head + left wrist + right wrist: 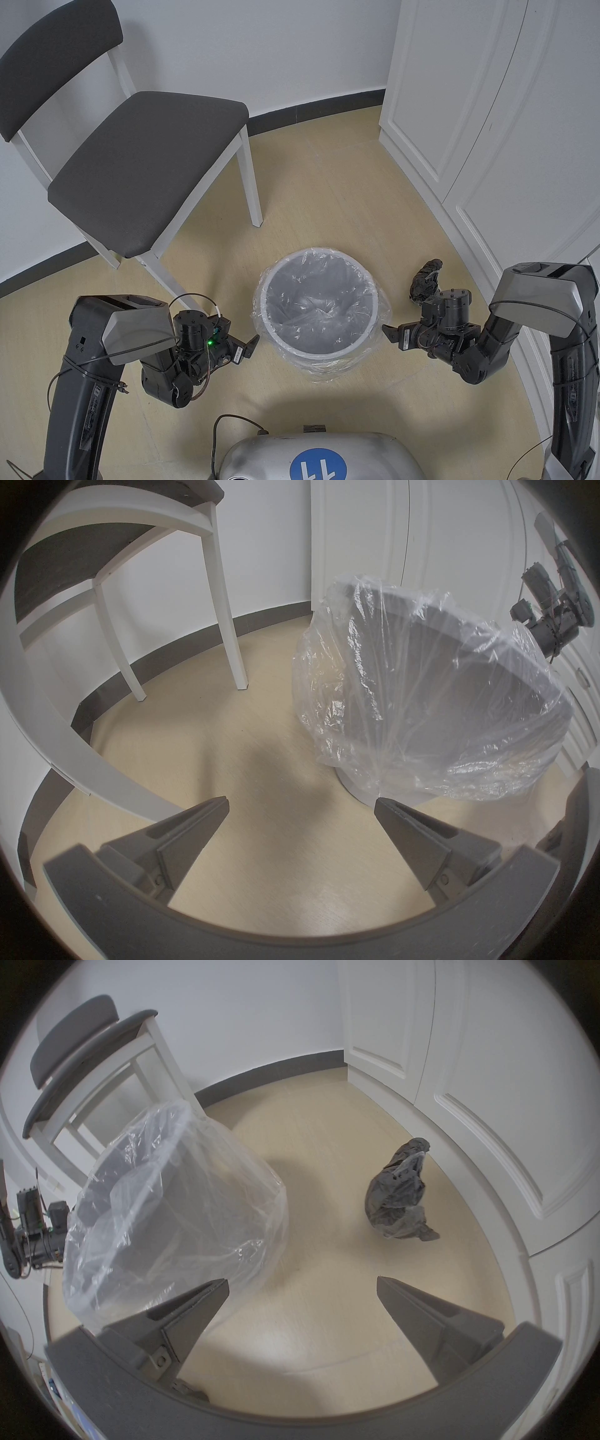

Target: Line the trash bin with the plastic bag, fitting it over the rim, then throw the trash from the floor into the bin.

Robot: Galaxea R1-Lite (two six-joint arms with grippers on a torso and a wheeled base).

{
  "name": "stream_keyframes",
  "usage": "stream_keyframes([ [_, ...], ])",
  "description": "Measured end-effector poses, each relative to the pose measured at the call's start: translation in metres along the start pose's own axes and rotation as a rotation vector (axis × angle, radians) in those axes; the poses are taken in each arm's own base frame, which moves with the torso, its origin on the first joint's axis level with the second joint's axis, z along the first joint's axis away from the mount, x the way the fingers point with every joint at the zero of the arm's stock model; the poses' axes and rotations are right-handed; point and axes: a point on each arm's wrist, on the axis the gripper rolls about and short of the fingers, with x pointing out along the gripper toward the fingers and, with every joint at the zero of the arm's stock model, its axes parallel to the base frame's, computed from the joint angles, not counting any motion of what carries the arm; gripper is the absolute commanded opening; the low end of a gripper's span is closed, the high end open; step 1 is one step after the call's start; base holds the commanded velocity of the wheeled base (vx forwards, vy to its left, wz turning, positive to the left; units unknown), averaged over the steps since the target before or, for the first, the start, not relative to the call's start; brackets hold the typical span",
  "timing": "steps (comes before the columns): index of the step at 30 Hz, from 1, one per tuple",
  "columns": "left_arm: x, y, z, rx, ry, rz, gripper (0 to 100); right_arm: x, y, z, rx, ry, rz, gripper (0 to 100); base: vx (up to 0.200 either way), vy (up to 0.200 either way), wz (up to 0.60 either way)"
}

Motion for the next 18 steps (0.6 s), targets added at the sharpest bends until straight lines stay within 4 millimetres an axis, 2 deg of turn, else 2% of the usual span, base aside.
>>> stream_keyframes([
  [7, 0.000, 0.000, -0.001, 0.000, 0.003, -0.001, 100, 0.025, 0.004, -0.014, 0.042, -0.016, 0.008, 100, 0.000, 0.000, 0.00],
  [13, 0.000, 0.000, -0.001, 0.001, 0.002, -0.001, 100, 0.047, 0.010, -0.019, 0.172, -0.033, 0.026, 100, 0.000, 0.000, 0.00],
  [18, 0.001, -0.001, -0.001, 0.003, 0.004, 0.005, 100, 0.054, 0.012, -0.023, 0.178, -0.020, 0.025, 100, 0.000, 0.000, 0.00],
])
